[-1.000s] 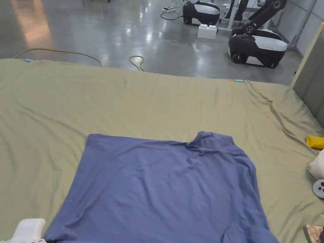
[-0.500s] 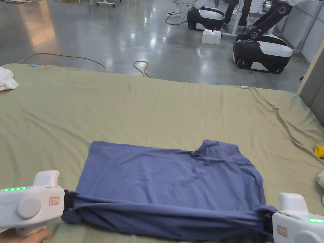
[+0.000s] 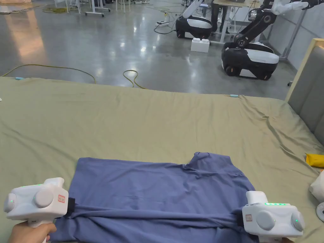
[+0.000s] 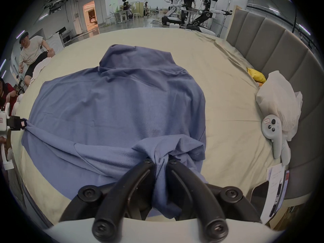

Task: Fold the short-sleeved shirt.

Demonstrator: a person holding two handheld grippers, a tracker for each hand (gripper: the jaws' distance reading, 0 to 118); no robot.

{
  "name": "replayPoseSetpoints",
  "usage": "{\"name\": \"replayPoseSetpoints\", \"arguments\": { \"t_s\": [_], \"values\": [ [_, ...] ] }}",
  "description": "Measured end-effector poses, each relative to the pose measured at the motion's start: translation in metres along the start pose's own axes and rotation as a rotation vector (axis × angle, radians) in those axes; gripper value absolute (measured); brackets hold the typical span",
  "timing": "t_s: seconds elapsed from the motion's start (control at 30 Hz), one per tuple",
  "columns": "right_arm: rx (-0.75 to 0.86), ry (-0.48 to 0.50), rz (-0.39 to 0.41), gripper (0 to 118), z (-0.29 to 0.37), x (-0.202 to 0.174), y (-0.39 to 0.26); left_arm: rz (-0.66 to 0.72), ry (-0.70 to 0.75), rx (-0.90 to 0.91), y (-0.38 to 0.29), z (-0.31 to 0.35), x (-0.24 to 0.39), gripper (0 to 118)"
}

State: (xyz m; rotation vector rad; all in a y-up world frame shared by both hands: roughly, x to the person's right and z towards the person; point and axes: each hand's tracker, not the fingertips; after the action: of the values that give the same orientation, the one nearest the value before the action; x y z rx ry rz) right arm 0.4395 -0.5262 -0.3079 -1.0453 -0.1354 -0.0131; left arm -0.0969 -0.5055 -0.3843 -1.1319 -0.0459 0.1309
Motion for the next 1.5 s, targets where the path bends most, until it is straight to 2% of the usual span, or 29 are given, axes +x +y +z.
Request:
{"name": "replayPoseSetpoints", "arguments": {
  "t_s": [0.03,0.1,0.13,0.17,0.27,0.3,0.33,0.47,0.57,0.63,0.67,0.7,0.73,0.77,0.83,0.9,0.97,1.17,1.3,1.33,1.37,1.43,1.47,1.5],
  "values": [
    [-0.004,0.0,-0.013,15,0.0,-0.001,-0.001,0.007,0.0,0.0,-0.001,-0.001,0.0,9],
    [0.006,0.001,-0.028,38,0.002,-0.001,-0.003,0.01,-0.003,0.003,-0.002,0.0,0.002,16],
    [0.013,-0.012,-0.036,45,0.006,-0.001,-0.004,0.011,-0.001,0.019,-0.002,0.004,0.004,22],
    [0.037,-0.015,-0.042,52,0.012,-0.002,-0.006,0.011,0.0,0.046,-0.004,0.01,0.005,39],
    [0.154,0.006,-0.079,58,0.034,-0.002,-0.009,0.008,-0.027,0.137,-0.005,0.03,0.004,51],
    [0.208,0.025,-0.087,64,0.043,-0.003,-0.011,0.001,-0.05,0.176,-0.008,0.039,0.005,60],
    [0.261,0.032,-0.095,66,0.054,-0.006,-0.014,-0.008,-0.061,0.218,-0.013,0.05,0.008,62],
    [0.47,0.032,-0.095,66,0.098,-0.025,-0.034,-0.055,-0.065,0.436,-0.038,0.092,0.018,62],
    [0.62,-0.01,-0.099,66,0.123,-0.042,-0.051,-0.095,-0.026,0.585,-0.062,0.115,0.026,62],
    [0.68,-0.015,-0.091,62,0.136,-0.051,-0.063,-0.12,0.01,0.651,-0.079,0.125,0.03,60],
    [0.709,-0.027,-0.084,51,0.142,-0.057,-0.069,-0.138,0.024,0.673,-0.088,0.13,0.032,56],
    [0.723,-0.043,-0.079,29,0.145,-0.062,-0.073,-0.145,0.029,0.691,-0.096,0.134,0.034,44],
    [0.727,-0.052,-0.069,6,0.147,-0.066,-0.078,-0.146,0.038,0.711,-0.104,0.138,0.035,27],
    [0.732,-0.054,-0.076,2,0.15,-0.07,-0.084,-0.15,0.038,0.711,-0.11,0.135,0.031,8],
    [0.742,-0.015,-0.078,0,0.154,-0.073,-0.091,-0.151,0.043,0.718,-0.122,0.14,0.029,4],
    [0.745,-0.042,-0.069,0,0.156,-0.079,-0.097,-0.147,0.037,0.706,-0.13,0.138,0.023,1],
    [0.755,-0.034,-0.073,0,0.16,-0.08,-0.099,-0.124,0.066,0.626,-0.133,0.131,0.014,0],
    [0.738,-0.037,-0.064,0,0.161,-0.079,-0.095,0.014,0.022,0.35,-0.106,0.087,-0.024,0],
    [0.718,-0.037,-0.06,0,0.158,-0.076,-0.091,-0.007,0.017,0.201,-0.077,0.058,-0.032,1],
    [0.712,-0.035,-0.061,0,0.156,-0.076,-0.091,-0.005,0.032,0.175,-0.07,0.052,-0.031,4],
    [0.706,-0.036,-0.062,0,0.156,-0.074,-0.092,-0.004,0.021,0.134,-0.063,0.042,-0.033,21],
    [0.692,-0.038,-0.058,0,0.154,-0.074,-0.093,-0.002,0.034,0.05,-0.056,0.032,-0.028,66],
    [0.685,-0.042,-0.056,0,0.152,-0.074,-0.094,-0.007,0.034,0.02,-0.053,0.025,-0.025,76],
    [0.681,-0.043,-0.056,0,0.151,-0.071,-0.097,-0.017,0.033,-0.024,-0.052,0.017,-0.023,76]
  ]
}}
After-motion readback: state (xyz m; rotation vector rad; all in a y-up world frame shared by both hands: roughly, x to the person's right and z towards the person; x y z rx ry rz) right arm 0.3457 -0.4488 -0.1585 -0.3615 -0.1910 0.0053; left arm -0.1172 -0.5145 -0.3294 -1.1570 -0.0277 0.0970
